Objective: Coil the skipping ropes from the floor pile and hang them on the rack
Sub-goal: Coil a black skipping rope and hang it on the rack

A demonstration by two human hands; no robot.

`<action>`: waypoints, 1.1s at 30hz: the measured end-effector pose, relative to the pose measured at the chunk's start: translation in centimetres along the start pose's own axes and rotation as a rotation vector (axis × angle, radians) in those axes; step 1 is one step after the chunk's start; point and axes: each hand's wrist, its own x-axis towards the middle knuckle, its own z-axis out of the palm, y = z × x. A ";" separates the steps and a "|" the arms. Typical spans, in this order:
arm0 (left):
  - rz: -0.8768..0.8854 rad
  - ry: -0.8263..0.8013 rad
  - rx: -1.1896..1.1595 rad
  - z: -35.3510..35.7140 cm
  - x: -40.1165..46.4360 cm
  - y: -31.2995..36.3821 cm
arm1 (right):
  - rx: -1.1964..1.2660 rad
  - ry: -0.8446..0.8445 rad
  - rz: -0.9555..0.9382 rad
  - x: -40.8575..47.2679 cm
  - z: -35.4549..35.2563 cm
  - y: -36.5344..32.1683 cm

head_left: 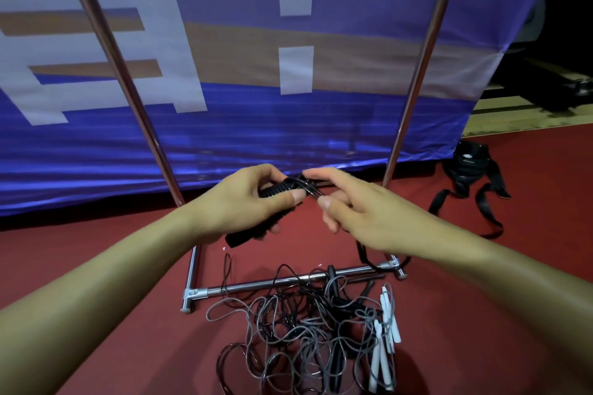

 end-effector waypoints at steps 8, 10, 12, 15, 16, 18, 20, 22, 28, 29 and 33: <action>-0.055 0.070 -0.071 0.8 -0.3 0.4 | -0.328 0.154 -0.025 -0.5 -0.1 -0.3; -0.062 0.114 -0.028 0.7 -0.1 0.4 | -0.558 0.188 -0.062 -0.9 -0.6 -1.1; -0.055 0.114 -0.077 0.7 0.1 0.3 | -0.682 0.246 -0.115 -1.1 -0.9 -1.3; -0.066 0.068 -0.284 0.3 0.2 0.3 | -0.681 0.268 -0.181 -1.0 -1.0 -1.1; -0.069 0.061 -0.338 0.1 0.2 0.4 | -0.659 0.269 -0.211 -1.0 -0.8 -0.9; -0.077 0.065 -0.381 -0.1 0.0 0.4 | -0.598 0.276 -0.259 -1.0 -0.3 -0.7; -0.091 0.072 -0.383 -0.3 0.0 0.3 | -0.515 0.295 -0.276 -1.1 0.0 -0.8; -0.080 0.062 -0.404 -0.5 0.0 0.2 | -0.334 0.303 -0.192 -1.0 -0.1 -0.8; -0.022 -0.083 -0.479 0.1 -0.7 0.7 | 0.127 -0.016 0.171 0.3 -1.6 1.7; -0.012 -0.104 -0.487 0.0 -0.7 0.9 | 0.054 -0.009 0.184 0.4 -1.8 2.2; 0.053 -0.119 -0.373 -0.6 -0.9 1.4 | 0.117 -0.202 0.125 0.3 -3.2 3.0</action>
